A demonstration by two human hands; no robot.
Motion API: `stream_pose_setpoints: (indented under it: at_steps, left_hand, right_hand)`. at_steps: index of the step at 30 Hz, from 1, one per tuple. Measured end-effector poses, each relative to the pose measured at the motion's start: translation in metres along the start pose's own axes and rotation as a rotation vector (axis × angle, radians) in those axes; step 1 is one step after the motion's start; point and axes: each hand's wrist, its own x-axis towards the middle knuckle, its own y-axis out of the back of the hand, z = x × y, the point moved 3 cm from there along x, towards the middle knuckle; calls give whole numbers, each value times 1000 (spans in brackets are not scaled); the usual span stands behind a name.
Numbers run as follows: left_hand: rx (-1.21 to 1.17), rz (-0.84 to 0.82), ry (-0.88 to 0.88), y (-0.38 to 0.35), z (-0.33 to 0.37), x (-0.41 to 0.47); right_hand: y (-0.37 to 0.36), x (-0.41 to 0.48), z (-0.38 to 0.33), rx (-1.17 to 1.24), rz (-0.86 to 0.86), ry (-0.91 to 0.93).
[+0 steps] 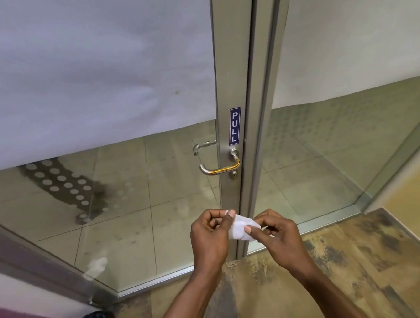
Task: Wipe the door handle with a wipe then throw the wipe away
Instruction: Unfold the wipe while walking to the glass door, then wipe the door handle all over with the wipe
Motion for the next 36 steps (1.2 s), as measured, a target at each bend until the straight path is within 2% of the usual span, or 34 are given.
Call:
stream_pose_setpoints:
  at_steps: [6, 10, 13, 15, 20, 22, 26, 30, 36]
  left_hand:
    - [-30, 10, 11, -13, 19, 27]
    - [76, 76, -127, -28, 41, 50]
    - [163, 123, -295, -36, 68, 70]
    - [255, 173, -453, -41, 89, 85]
    - [666, 416, -1006, -45, 143, 119]
    - [857, 480, -1185, -44, 158, 135]
    - [1117, 571, -1272, -39, 170, 163]
    - [1208, 649, -1315, -30, 177, 182]
    - [1247, 668, -1299, -14, 168, 206]
  right_hand:
    - [7, 43, -8, 153, 11, -17]
    - [20, 84, -2, 124, 71, 35]
    - [32, 114, 2, 25, 201, 100]
    - [41, 137, 4, -127, 258, 233]
    - [52, 195, 17, -414, 283, 505]
    - [53, 213, 20, -487, 228, 626]
    - [46, 234, 31, -671, -5, 812]
    - [38, 241, 47, -788, -191, 876]
    - [30, 240, 65, -828, -353, 874]
